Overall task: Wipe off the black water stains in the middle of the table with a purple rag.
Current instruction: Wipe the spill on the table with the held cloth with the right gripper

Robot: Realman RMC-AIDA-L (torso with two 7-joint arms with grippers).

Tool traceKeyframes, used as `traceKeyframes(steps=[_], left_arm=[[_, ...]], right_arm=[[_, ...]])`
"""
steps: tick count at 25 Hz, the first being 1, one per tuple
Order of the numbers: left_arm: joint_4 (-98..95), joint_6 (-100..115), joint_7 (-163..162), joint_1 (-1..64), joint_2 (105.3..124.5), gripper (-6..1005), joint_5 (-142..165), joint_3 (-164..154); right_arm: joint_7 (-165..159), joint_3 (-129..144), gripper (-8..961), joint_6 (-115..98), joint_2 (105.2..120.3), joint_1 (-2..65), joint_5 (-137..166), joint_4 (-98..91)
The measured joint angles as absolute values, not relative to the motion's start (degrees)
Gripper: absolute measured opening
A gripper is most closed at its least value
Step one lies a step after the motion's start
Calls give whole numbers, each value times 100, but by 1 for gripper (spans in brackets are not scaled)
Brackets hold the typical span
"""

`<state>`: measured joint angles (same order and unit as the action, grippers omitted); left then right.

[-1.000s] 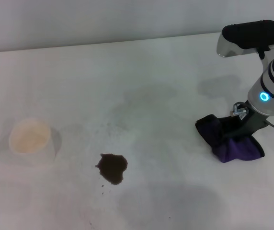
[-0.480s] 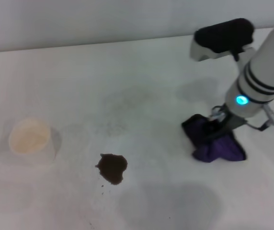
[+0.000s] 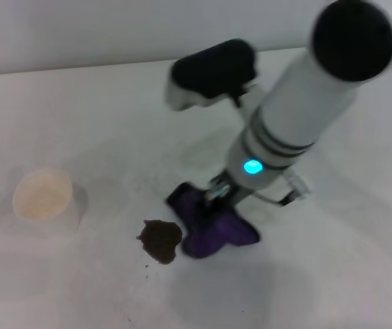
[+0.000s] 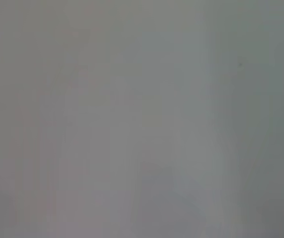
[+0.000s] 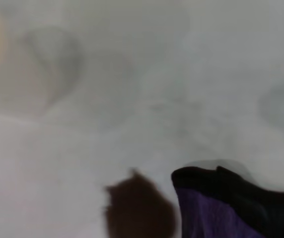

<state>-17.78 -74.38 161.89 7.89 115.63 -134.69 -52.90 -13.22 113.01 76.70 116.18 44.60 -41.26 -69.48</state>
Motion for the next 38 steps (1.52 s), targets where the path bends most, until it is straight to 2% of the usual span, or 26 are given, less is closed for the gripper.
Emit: traceKeyframes(steps=[7, 11, 17, 30, 38], left_arm=[[-1797, -7438, 16190, 812, 11539, 887, -13463, -5304], [-1800, -7462, 16190, 819, 11538, 888, -13455, -5308], [-1819, -7492, 16189, 783, 11550, 888, -13455, -5309], [-1820, -7471, 16189, 683, 11583, 888, -13456, -5308], [-1820, -7452, 16189, 692, 11592, 888, -13456, -5286]], right_arm=[[-1600, 12514, 67, 6833, 11620, 5307, -5250, -6475], [-1526, 12938, 66, 6482, 11619, 5549, -5922, -6383], [-1573, 13143, 66, 6397, 11620, 5581, -5998, -6405], [-1674, 11697, 67, 6991, 11607, 5190, -3670, -6273], [-1500, 12093, 66, 6603, 11617, 5433, -4343, -5920]])
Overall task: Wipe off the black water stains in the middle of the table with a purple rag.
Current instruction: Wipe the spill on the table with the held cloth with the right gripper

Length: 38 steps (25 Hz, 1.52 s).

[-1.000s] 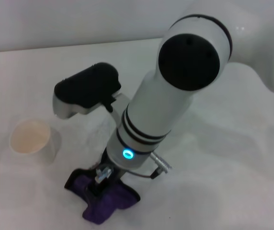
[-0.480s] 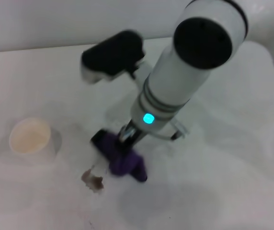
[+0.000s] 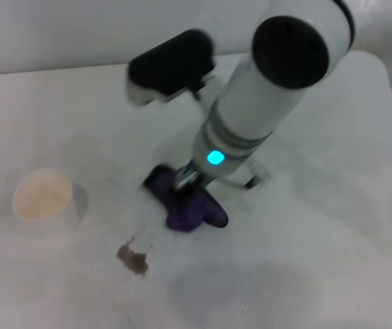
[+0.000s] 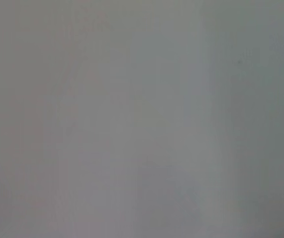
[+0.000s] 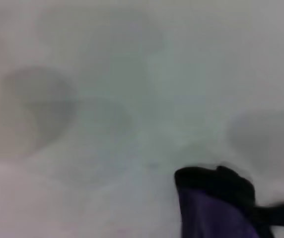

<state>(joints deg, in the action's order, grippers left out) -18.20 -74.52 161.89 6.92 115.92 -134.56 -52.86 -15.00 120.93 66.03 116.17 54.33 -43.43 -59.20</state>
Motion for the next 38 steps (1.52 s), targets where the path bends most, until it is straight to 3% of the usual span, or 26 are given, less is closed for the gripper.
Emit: traceKeyframes(steps=[10, 17, 32, 38], left_arm=[[-1819, -7449, 16189, 713, 11603, 887, -13456, -5281], [-1819, -7452, 16189, 721, 11614, 887, -13456, -5282], [-1817, -7450, 16189, 679, 11628, 887, -13456, -5278], [-1817, -7446, 16189, 682, 11636, 887, -13460, -5273]], right_arm=[[-1283, 13596, 65, 5725, 11619, 6106, -6571, -6002], [-1067, 13948, 65, 5670, 11619, 6128, -7200, -6005], [-1140, 11617, 66, 7061, 11595, 5069, -4037, -6149], [-940, 11428, 66, 7080, 11612, 4938, -4004, -6172]])
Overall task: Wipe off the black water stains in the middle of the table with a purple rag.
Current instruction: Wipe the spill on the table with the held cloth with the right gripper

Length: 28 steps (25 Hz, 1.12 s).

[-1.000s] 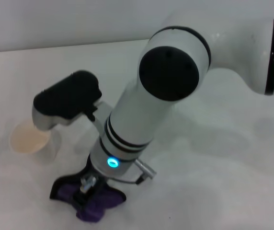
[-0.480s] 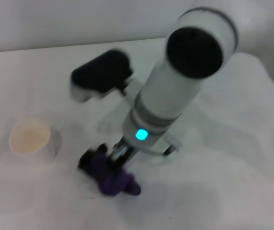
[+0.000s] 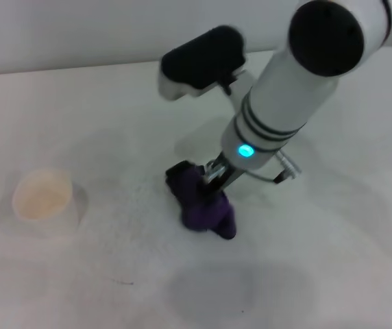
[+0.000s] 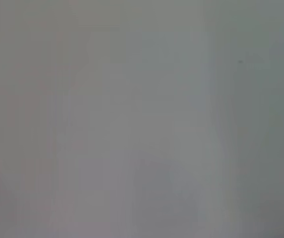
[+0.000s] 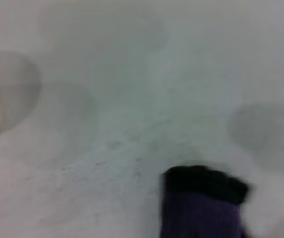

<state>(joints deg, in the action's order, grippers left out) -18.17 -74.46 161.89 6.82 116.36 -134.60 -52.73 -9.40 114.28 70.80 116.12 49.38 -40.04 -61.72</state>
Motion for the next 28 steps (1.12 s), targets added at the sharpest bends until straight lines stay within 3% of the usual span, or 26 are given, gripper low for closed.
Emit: traceKeyframes(steps=[8, 16, 28], left_arm=[[-1820, -7443, 16191, 762, 11676, 887, -13464, -5273], [-1820, -7435, 16195, 821, 11743, 888, -13460, -5274], [-1820, -7365, 16199, 826, 11798, 887, -13485, -5271]], right_arm=[[-322, 12816, 66, 6644, 11618, 5483, -6340, -6074], [266, 13249, 65, 6647, 11620, 5379, -7338, -6233], [523, 13163, 63, 5801, 11619, 6002, -7459, -5367]])
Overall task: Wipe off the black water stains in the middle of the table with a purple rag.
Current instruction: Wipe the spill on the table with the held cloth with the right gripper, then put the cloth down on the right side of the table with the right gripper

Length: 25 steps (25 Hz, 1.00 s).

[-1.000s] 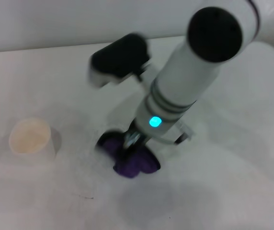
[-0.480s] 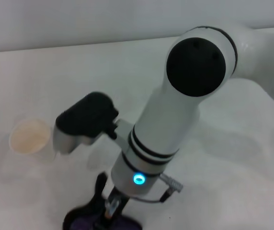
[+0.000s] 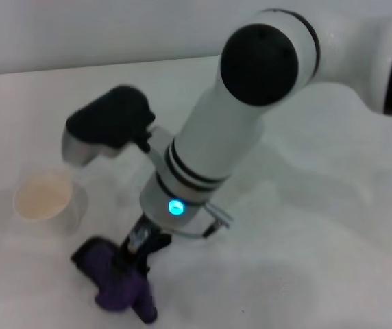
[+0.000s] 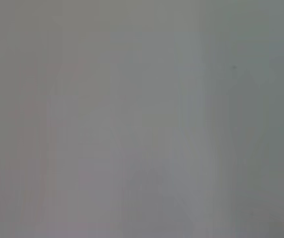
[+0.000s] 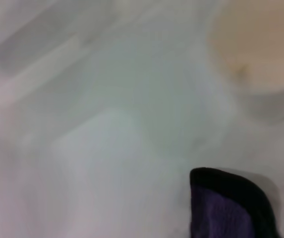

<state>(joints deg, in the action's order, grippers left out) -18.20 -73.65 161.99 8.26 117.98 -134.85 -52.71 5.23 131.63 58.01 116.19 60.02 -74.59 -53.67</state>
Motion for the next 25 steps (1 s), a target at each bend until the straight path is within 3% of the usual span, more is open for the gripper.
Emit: traceKeyframes(steps=[5, 9, 25], left_arm=[[-1820, -7359, 16199, 797, 11807, 888, -13492, -5166], [-1819, -7355, 16198, 785, 11820, 888, -13461, -5040], [-1827, -6961, 16198, 974, 11809, 887, -13484, -4829]], right_arm=[[394, 13041, 62, 5673, 11619, 6249, -7238, -4802], [149, 12435, 63, 6021, 11610, 6049, -6289, -4772], [625, 8673, 63, 8385, 11516, 3798, -2991, -6656]])
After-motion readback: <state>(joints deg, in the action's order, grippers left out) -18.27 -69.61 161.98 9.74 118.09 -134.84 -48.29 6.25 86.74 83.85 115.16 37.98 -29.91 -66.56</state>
